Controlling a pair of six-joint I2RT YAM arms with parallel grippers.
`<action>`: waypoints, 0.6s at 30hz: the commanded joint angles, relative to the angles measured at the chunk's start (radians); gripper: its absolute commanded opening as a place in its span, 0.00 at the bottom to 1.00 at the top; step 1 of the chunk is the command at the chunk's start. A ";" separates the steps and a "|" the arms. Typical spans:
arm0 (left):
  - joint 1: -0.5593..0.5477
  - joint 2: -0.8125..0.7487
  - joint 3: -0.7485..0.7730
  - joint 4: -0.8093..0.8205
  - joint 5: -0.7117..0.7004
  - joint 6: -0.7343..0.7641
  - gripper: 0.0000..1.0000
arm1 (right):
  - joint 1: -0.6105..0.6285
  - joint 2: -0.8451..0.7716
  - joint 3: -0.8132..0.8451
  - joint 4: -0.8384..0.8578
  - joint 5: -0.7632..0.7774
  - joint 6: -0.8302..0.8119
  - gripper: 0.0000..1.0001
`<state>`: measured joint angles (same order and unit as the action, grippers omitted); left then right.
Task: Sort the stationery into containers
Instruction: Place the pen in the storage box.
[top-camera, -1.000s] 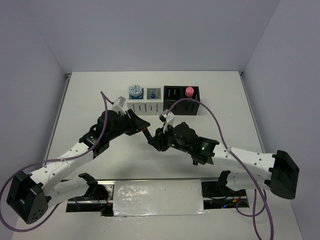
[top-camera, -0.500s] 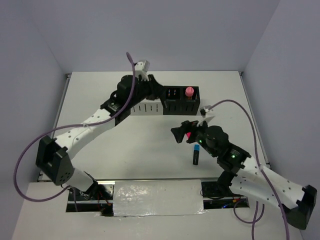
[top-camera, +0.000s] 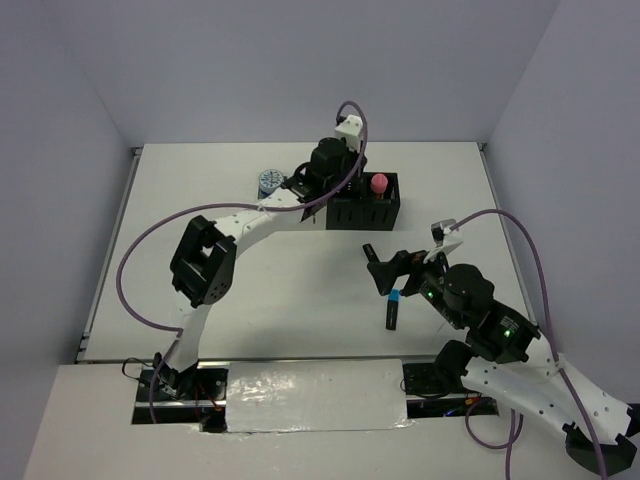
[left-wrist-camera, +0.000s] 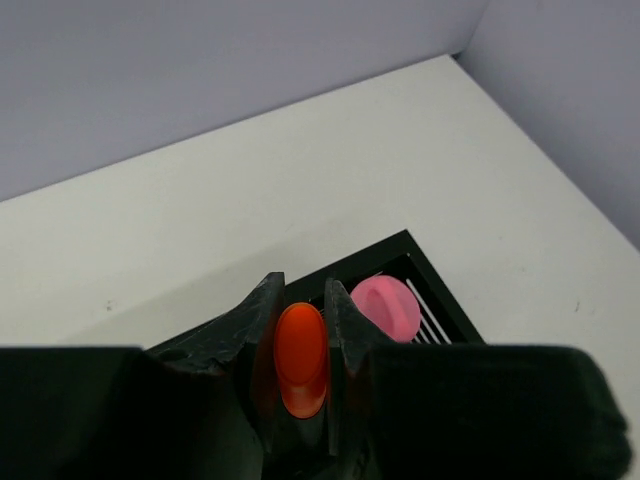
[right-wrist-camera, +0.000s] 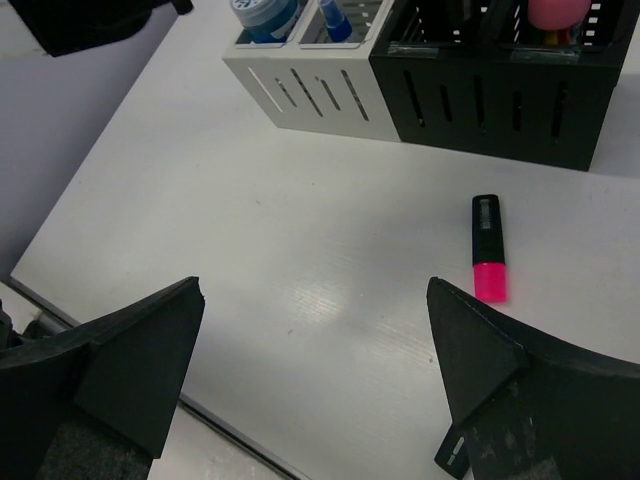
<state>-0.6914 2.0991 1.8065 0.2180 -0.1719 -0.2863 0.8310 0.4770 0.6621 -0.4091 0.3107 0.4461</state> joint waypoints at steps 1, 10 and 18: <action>-0.008 0.009 0.047 0.070 -0.081 0.111 0.09 | -0.006 -0.034 0.021 -0.039 0.011 -0.027 1.00; -0.007 -0.001 -0.061 0.132 -0.095 0.121 0.40 | -0.007 -0.003 0.018 -0.020 -0.002 -0.023 1.00; -0.007 -0.106 -0.205 0.178 -0.100 0.059 0.87 | -0.035 0.129 0.016 -0.091 0.050 0.060 1.00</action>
<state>-0.6991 2.1017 1.6188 0.3145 -0.2584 -0.1925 0.8177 0.5423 0.6621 -0.4522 0.3260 0.4583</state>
